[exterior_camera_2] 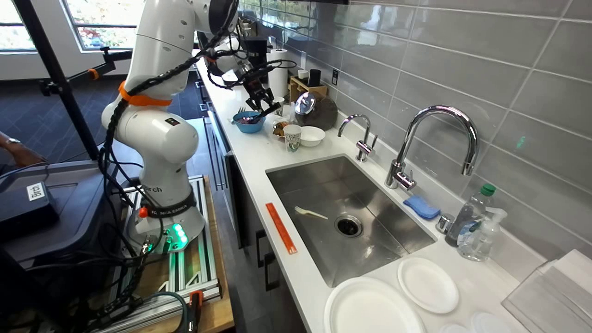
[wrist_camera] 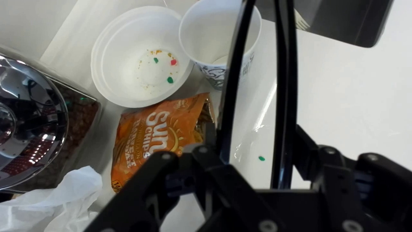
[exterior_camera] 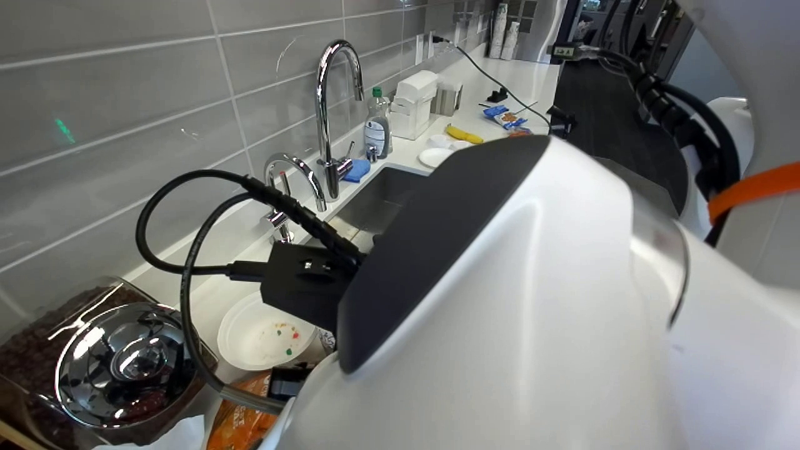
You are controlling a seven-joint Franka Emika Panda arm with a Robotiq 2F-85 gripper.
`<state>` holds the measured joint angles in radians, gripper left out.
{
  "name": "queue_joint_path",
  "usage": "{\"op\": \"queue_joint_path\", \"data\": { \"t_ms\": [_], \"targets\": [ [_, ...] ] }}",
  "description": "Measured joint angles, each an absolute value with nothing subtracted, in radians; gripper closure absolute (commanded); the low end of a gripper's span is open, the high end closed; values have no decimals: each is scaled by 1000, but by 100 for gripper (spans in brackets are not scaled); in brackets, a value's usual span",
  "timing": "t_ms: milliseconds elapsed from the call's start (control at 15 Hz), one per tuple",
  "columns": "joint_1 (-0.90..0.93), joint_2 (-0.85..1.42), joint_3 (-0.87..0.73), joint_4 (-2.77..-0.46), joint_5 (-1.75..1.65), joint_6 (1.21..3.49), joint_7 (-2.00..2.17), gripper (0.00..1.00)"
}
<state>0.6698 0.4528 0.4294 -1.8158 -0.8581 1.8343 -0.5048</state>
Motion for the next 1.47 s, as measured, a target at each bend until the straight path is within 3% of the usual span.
{"op": "queue_joint_path", "data": {
  "t_ms": [867,933,1067,1200,1467],
  "targets": [
    [625,519,374,-1697,-834,1773,-540,40],
    [623,529,373,-1685,-830,1761,-543,43],
    [621,545,373,-1666,-825,1747,-546,65],
    [622,554,374,-1652,-819,1741,-549,78],
    [630,557,382,-1639,-814,1741,-549,85]
  ]
}}
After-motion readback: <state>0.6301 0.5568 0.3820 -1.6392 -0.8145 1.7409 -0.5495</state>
